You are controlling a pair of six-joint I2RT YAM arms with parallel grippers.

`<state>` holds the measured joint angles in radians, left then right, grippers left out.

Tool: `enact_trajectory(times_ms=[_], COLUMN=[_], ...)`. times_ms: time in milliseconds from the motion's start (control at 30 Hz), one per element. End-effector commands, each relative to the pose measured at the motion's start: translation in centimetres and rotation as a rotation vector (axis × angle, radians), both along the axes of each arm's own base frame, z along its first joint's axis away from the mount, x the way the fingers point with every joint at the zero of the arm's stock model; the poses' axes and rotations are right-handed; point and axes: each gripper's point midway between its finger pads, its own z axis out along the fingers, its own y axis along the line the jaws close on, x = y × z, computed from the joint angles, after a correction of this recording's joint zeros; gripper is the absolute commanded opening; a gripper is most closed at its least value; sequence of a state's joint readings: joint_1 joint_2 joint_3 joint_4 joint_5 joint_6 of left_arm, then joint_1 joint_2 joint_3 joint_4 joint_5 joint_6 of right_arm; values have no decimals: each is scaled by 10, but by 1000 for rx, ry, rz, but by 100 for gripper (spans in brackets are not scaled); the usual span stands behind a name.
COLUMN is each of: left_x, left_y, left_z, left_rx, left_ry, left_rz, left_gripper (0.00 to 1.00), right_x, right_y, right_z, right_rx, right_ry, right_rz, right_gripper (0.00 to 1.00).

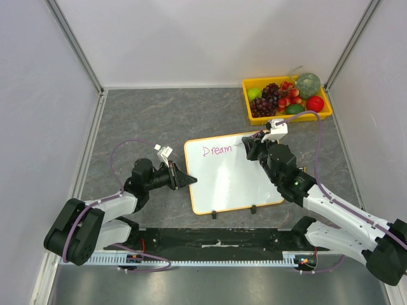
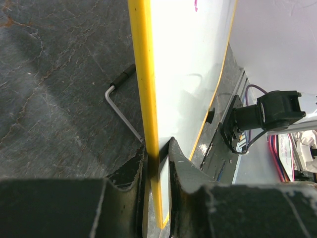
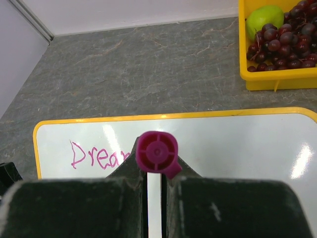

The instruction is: Write a sentence on the whiteboard

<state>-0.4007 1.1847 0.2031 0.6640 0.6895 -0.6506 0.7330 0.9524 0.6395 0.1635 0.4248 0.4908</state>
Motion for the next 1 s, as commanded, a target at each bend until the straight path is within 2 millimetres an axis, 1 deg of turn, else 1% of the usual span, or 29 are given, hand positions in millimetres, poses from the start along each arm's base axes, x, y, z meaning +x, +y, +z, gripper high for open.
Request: enact_trajectory(times_ms=[0, 100, 367, 500, 767, 967], left_x=[5, 5, 5, 5, 5, 6], left_y=[7, 7, 7, 7, 7, 7], left_z=[-18, -19, -19, -18, -19, -18], left_rx=[85, 87, 87, 86, 87, 86], left_ry=[-21, -16, -19, -20, -17, -20], left_rz=[22, 22, 22, 25, 23, 23], left_gripper=[2, 2, 2, 2, 2, 2], right_x=[5, 4, -1, -4, -8, -11], right_y=[0, 4, 10, 7, -8, -8], right_z=[10, 7, -7, -11, -17, -22], right_rx=[30, 31, 17, 9, -4, -13], right_ry=[-19, -13, 18, 26, 30, 41], right_rz=[-11, 12, 55, 49, 4, 16], right_gripper=[0, 0, 0, 0, 0, 0])
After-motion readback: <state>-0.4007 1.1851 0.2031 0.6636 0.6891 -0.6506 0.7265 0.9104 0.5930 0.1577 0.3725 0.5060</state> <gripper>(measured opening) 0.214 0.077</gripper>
